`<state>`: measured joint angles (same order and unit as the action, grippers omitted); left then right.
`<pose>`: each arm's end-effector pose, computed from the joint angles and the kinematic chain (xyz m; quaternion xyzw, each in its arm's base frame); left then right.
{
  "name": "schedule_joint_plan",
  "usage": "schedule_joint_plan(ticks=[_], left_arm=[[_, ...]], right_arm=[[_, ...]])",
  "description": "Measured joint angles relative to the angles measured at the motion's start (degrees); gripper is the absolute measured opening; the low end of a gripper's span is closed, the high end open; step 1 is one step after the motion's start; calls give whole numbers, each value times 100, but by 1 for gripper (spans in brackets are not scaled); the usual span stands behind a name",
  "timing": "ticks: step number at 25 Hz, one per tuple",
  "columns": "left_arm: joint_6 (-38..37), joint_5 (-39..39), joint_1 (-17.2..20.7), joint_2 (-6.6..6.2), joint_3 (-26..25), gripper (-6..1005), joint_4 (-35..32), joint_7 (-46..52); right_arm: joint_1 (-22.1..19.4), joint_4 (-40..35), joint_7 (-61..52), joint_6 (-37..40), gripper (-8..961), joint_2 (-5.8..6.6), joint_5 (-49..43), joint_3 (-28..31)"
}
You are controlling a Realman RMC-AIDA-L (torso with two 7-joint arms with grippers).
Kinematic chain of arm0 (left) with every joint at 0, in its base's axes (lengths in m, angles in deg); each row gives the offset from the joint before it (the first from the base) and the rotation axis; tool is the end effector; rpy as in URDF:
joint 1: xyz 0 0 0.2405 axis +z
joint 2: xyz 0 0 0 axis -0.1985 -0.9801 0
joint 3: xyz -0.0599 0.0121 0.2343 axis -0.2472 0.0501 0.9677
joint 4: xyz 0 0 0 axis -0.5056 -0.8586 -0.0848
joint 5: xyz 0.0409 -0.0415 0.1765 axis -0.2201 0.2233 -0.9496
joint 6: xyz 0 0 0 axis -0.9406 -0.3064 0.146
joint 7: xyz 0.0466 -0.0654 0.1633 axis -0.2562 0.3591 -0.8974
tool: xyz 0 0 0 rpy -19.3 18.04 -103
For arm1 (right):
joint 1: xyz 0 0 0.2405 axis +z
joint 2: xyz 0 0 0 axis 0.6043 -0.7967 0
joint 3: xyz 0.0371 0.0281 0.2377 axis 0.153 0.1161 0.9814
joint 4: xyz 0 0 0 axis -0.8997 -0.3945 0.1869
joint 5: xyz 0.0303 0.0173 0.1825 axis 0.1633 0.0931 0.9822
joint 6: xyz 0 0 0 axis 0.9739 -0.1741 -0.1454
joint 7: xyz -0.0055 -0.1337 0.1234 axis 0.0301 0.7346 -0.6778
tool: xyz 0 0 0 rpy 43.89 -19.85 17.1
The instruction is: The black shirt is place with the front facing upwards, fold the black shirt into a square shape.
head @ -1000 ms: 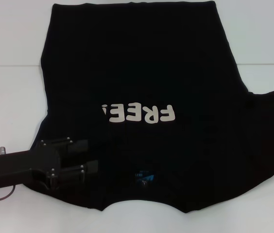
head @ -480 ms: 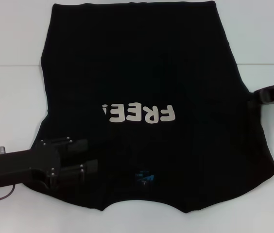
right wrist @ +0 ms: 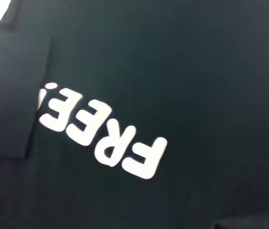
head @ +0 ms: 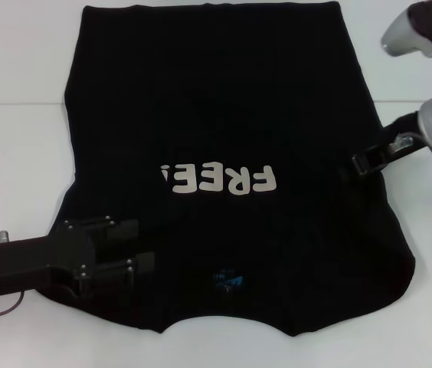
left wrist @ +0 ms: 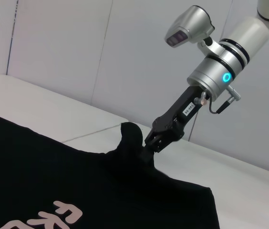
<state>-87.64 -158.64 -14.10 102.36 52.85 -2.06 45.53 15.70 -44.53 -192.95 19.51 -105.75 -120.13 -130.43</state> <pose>-0.2474 0.2866 -0.0109 -0.9277 -0.2130 -0.2759 0.1337 0.1961 0.4194 -0.0167 -0.8744 0.4190 -0.0787 0.2317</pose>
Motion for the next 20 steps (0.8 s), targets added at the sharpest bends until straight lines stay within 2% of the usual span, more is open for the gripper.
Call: schedule_joint_plan(ticks=[7,13,19,20], left_arm=[[44,0,-6,17,0,668,6,0],[70,13,-14,26,-102,668,14,0],[71,18,-26,32,-466,668,34,231],[71,19,-37,33,-559,669,35,430]], right_arm=[[80,51,43,-147,16,-110,0,-491],[103,54,53,-169,52,-138,79,-494],[-214,56,425,-103,96,-24,994,-69],[-329,60,598,-61,134,9,1284,77]])
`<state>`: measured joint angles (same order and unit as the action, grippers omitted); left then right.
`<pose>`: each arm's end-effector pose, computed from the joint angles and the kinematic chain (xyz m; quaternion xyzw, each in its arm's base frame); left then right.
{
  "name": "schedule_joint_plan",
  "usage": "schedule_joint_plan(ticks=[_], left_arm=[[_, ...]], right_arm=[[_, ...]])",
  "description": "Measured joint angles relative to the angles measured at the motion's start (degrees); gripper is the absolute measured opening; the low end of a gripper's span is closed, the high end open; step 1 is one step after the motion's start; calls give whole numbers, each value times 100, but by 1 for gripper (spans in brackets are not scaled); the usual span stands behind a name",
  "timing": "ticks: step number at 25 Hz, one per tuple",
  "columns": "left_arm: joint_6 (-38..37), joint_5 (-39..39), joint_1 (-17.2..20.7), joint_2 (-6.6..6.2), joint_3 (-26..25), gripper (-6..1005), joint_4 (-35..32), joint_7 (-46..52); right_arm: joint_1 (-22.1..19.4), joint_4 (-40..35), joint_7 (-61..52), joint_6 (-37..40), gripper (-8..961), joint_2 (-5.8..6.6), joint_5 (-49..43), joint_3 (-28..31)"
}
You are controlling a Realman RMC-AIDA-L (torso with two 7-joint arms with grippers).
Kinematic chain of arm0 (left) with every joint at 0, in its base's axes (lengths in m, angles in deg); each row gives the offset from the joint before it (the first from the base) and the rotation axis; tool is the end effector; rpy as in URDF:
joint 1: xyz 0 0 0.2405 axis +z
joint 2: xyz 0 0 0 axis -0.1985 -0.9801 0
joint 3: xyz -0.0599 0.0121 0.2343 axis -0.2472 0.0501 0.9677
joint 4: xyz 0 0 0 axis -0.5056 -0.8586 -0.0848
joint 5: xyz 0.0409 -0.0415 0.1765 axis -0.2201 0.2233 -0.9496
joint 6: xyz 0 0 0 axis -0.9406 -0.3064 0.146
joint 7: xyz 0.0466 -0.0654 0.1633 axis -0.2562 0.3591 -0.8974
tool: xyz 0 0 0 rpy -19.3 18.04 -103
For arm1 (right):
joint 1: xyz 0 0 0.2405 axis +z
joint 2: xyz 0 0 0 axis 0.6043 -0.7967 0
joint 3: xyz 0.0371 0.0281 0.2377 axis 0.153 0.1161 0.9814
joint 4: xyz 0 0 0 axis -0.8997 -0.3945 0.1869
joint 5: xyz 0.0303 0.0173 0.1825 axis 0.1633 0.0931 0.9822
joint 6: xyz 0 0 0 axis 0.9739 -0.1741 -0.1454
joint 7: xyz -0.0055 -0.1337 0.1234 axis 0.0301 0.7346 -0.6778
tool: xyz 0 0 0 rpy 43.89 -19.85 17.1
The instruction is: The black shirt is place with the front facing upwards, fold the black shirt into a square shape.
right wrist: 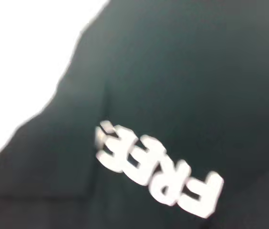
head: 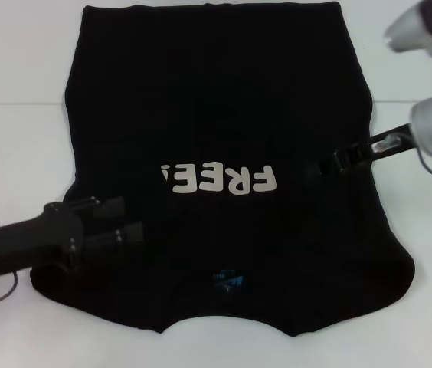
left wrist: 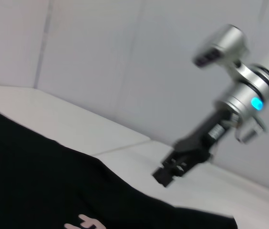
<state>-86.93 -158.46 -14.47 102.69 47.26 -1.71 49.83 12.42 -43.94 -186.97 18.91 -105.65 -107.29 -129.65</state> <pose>-0.2492 0.2971 -0.0001 -0.9010 -0.2607 -0.3067 0.1620 0.1841 0.4130 -0.0245 -0.8863 0.4213 0.0123 0.1919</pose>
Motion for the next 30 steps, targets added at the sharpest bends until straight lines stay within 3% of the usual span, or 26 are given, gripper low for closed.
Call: schedule_joint_plan(ticks=[4,9,12,15,19,24,30], left_arm=[[-17,-6,-84,-95,-213,670,-9,1121],[-2,-235,-194,-427,-188,671,-66,2852],[-65,-764,-274,-588,-118,671,-329,3940],[-106,-1580,-406,-686,50,671,-745,4873],[-16,-2673,-640,-715,213,671,-1197,5924],[185,-3567,-906,-713,256,671,-1476,6576],[535,-4043,-1077,-649,445,671,-1387,6859]], right_arm=[[-566,79,1175,436,288,134,1262,627],[-1259,377,2970,1052,516,256,2261,1070],[-1575,422,3820,1330,636,235,2351,1162],[-1811,411,4534,1496,746,127,2357,1207],[-1967,403,5158,1488,841,-58,2363,1302],[-1977,438,5356,1417,938,-146,2350,1362],[-1951,448,5353,1327,878,-150,2327,1312]])
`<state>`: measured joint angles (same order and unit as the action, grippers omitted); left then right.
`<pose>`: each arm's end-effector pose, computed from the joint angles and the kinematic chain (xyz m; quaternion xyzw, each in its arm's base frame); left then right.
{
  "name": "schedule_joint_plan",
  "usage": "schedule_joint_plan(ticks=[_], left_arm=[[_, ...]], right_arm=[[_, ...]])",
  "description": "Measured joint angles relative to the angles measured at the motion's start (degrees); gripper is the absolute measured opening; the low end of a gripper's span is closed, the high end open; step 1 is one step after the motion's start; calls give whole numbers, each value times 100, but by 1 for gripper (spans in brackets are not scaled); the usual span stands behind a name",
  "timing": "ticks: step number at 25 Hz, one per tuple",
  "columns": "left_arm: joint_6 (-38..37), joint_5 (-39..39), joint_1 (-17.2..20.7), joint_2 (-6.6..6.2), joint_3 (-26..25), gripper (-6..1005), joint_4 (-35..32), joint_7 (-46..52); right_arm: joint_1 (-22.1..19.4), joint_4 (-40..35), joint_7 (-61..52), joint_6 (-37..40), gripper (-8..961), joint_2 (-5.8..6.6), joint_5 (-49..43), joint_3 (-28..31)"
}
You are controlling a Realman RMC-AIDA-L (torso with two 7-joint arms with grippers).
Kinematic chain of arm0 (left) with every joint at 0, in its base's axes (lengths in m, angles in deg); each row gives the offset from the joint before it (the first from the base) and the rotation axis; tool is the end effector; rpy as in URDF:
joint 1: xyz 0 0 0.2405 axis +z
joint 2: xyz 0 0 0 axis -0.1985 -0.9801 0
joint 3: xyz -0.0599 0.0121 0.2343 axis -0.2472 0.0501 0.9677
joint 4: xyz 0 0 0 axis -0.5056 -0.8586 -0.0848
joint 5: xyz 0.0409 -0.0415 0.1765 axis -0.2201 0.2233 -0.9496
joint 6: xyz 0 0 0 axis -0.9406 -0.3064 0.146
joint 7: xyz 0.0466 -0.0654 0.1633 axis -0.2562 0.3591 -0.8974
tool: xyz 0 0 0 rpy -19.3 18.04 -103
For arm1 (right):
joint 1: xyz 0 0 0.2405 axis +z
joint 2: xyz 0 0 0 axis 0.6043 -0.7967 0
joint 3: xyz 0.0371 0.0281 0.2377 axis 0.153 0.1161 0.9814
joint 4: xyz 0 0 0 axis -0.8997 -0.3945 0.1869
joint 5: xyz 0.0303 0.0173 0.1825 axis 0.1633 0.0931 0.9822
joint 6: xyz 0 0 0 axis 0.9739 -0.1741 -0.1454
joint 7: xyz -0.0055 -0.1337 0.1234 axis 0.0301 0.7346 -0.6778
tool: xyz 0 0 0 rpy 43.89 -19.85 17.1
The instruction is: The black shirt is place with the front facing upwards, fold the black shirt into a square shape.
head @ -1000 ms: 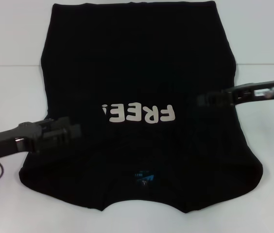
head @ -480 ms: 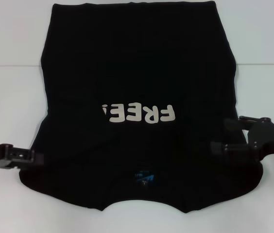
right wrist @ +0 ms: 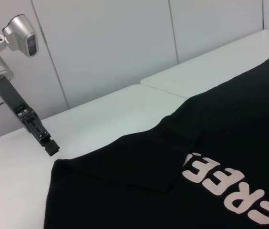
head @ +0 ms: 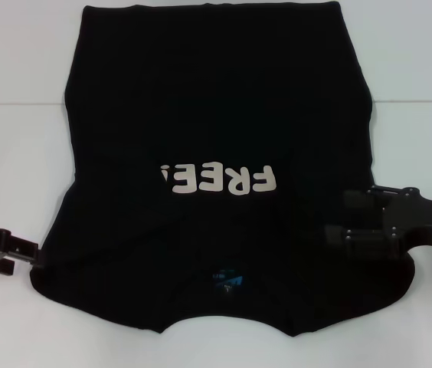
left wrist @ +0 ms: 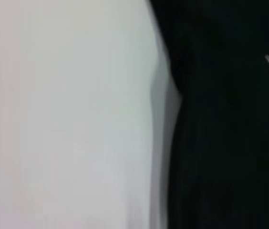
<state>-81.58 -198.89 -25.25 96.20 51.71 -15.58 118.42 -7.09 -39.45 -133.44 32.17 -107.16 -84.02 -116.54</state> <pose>-0.3155 0.3300 0.0469 -0.7268 -0.6628 0.0235 0.1789 0.2364 0.3296 -0.0167 -0.9399 0.2275 0.1982 0.1597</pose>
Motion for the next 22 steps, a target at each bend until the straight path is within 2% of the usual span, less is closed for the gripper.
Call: schedule_joint_plan(ticks=[3,11,22], left_arm=[[190,-25,-25,39,107,672,100,38],[353,-29,-78,46,114,672,360,20],[542,-45,-137,129,327,672,405,40]], right_arm=[[-8,2,0,-3,880,1,-1,-2],[-37,3,-19,33,879,6,-7,-1],[-13,3,-20,54,879,2,-7,-5]])
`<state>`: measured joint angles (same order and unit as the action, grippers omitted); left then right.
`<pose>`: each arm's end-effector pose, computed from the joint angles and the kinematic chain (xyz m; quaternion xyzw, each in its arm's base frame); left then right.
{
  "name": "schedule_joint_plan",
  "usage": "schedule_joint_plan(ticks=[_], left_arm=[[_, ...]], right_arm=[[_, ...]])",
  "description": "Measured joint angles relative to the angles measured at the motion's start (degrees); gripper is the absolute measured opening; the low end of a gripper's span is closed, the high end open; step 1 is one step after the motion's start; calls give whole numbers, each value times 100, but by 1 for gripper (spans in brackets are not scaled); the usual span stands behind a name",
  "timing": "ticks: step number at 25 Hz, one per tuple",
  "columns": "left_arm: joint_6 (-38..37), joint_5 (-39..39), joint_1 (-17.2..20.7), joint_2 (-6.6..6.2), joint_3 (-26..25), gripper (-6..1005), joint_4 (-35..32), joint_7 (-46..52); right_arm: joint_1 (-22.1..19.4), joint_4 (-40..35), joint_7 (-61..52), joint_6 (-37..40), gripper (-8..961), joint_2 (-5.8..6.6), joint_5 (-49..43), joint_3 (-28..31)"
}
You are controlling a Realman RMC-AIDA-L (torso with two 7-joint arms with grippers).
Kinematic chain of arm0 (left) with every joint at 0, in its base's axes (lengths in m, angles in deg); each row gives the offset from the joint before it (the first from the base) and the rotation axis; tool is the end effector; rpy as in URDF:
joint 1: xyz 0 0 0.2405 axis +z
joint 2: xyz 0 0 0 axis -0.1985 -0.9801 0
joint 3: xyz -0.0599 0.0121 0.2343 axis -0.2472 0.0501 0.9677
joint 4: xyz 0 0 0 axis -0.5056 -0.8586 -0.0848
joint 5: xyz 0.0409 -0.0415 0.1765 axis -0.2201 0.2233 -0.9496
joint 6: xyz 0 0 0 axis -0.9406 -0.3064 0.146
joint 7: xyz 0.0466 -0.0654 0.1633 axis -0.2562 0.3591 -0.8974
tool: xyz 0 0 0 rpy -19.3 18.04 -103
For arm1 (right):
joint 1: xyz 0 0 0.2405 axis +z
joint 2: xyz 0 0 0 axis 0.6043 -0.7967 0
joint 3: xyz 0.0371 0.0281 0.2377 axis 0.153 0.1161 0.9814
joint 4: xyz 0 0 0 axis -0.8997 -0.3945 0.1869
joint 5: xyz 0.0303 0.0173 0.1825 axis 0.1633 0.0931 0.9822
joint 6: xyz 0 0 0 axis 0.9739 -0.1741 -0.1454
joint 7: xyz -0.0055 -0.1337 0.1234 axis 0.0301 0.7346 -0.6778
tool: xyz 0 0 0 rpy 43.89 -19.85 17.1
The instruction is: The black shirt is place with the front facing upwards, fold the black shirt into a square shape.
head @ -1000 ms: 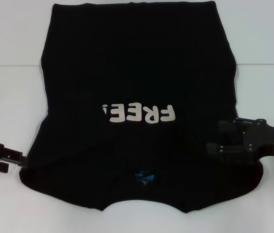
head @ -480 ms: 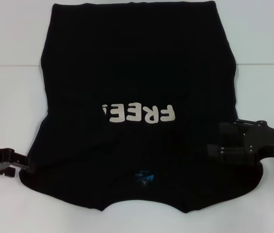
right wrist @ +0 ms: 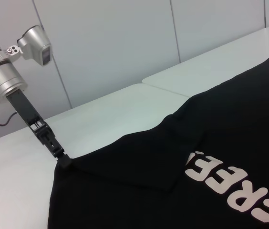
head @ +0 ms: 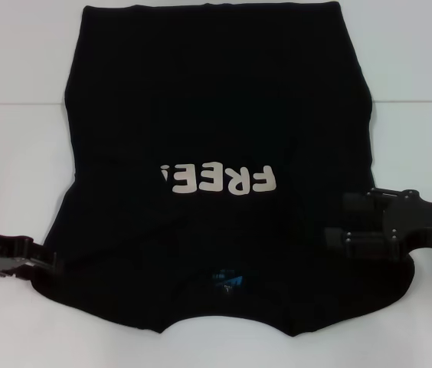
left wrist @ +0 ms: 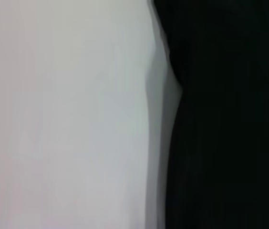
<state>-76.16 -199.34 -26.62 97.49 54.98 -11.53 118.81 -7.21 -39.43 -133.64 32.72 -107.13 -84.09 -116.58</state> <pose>-0.3151 0.3358 0.0243 -0.7327 -0.6550 0.0411 0.1800 0.2363 0.3276 -0.0170 -0.9402 0.2290 0.1991 0.1549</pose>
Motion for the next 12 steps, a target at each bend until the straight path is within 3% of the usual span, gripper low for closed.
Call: schedule_joint_plan(ticks=[12], left_arm=[[65,-13,4,54,373,552,-45,-17]], right_arm=[[16,0,-29,29,878,6,1,40]])
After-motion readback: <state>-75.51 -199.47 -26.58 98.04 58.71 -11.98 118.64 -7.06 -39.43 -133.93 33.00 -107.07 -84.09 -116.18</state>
